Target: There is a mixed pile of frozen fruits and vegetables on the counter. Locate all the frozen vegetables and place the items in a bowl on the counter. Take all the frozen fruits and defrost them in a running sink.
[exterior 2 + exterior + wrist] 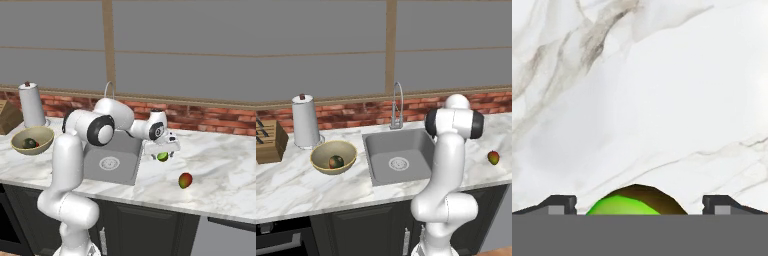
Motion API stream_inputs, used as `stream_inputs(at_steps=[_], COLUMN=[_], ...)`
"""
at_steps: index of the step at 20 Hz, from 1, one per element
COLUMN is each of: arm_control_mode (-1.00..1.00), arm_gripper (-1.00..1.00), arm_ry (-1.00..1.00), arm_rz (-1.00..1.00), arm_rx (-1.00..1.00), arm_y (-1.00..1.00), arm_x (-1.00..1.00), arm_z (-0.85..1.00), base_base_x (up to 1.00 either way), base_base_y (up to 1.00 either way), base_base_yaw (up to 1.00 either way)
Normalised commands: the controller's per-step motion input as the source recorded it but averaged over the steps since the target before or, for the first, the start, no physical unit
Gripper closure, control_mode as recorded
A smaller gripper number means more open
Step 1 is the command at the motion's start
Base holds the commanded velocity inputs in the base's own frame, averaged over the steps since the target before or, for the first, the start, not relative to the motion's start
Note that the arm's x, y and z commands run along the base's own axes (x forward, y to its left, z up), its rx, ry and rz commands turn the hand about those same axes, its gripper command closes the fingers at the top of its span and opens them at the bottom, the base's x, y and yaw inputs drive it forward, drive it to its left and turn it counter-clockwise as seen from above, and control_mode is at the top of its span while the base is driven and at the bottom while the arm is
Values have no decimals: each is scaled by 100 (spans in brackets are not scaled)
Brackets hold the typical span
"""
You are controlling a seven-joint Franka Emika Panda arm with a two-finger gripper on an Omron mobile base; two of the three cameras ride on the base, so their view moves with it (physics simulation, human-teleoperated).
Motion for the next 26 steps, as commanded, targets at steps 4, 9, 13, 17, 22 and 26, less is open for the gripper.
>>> stream_inputs(at_steps=[4, 9, 13, 17, 22, 26], arm_control_mode=[-100, -100, -100, -100, -100, -100], arm_gripper=[-100, 100, 100, 100, 100, 100], arm_ry=[10, 5, 0, 0, -5, -15], arm_rz=[-1, -2, -2, -4, 0, 0], arm_rx=[6, 3, 0, 0, 0, 0], arm_y=[0, 0, 0, 0, 48, 93], arm_x=[0, 0, 0, -21, -43, -51], arm_z=[-33, -23, 0, 32, 91, 89], base_base_x=[0, 0, 0, 0, 0, 0], base_base_y=[0, 0, 0, 0, 0, 0], base_base_yaw=[0, 0, 0, 0, 0, 0])
